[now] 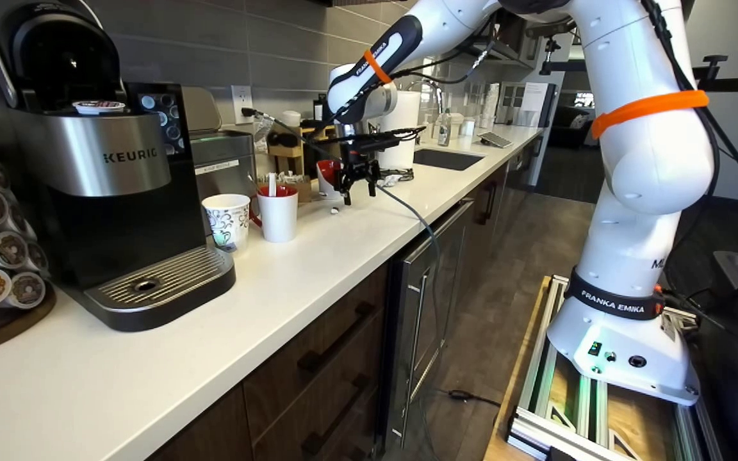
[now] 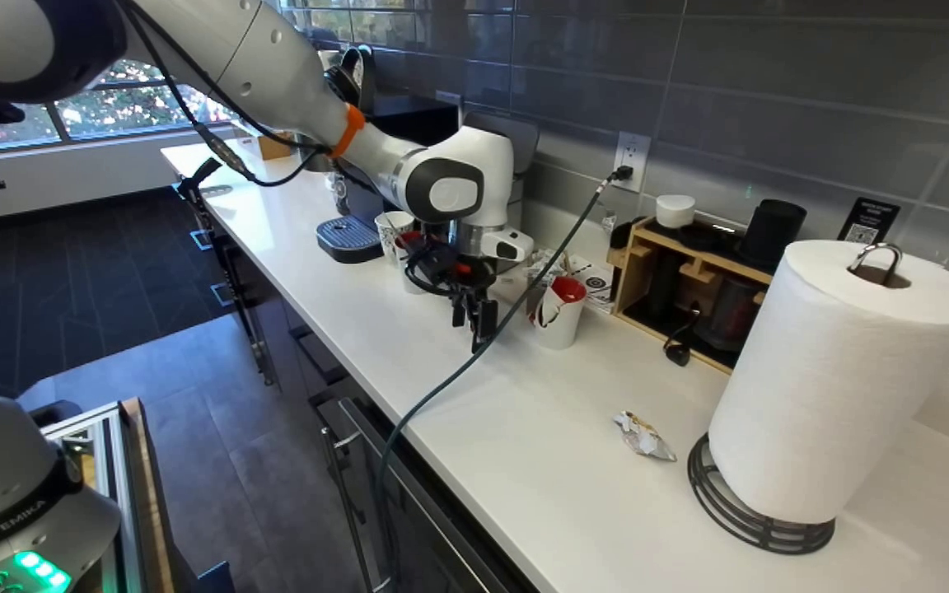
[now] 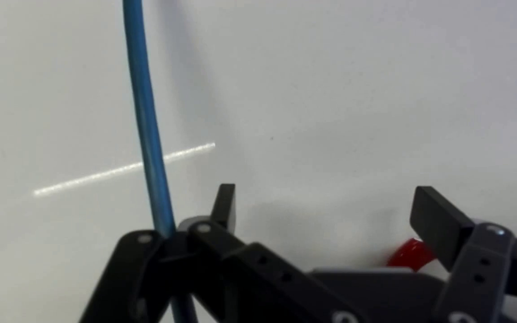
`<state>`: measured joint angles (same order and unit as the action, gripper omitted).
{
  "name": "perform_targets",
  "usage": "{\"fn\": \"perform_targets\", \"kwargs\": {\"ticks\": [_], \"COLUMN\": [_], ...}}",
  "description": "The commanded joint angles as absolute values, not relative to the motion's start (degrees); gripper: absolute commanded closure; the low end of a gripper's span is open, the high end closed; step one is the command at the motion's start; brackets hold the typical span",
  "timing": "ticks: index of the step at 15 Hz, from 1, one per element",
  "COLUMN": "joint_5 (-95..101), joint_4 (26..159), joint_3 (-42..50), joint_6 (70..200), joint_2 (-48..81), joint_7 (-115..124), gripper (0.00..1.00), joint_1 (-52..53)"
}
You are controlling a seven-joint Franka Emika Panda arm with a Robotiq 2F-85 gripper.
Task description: Move the cup and mug to the left and put the broken piece inside the broken mug
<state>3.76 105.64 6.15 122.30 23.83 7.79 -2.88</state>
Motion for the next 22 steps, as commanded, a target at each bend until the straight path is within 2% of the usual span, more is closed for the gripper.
{"fn": "perform_targets", "kwargs": {"ticks": [1,7,8,11,16,22], "joint_5": [4.1,-0.7,1.2,1.2,-10.4,-14.2], "joint_4": [101.9,95.7,98.2,97.7,98.8,102.9], "joint_3": [7.2,5.9,6.3,6.3,4.5,6.1], "joint_6": [114.2,98.9,102.3,101.7,99.5,109.2], "joint_2": [25.1,26.7,25.2,25.3,24.2,22.4], "joint_7": [18.9,29.9,27.9,28.0,25.0,34.2], "gripper": [0.00,0.00,0.00,0.00,0.00,0.00], "joint_1": [-0.8,-0.1,-0.2,-0.1,-2.5,-0.4]}}
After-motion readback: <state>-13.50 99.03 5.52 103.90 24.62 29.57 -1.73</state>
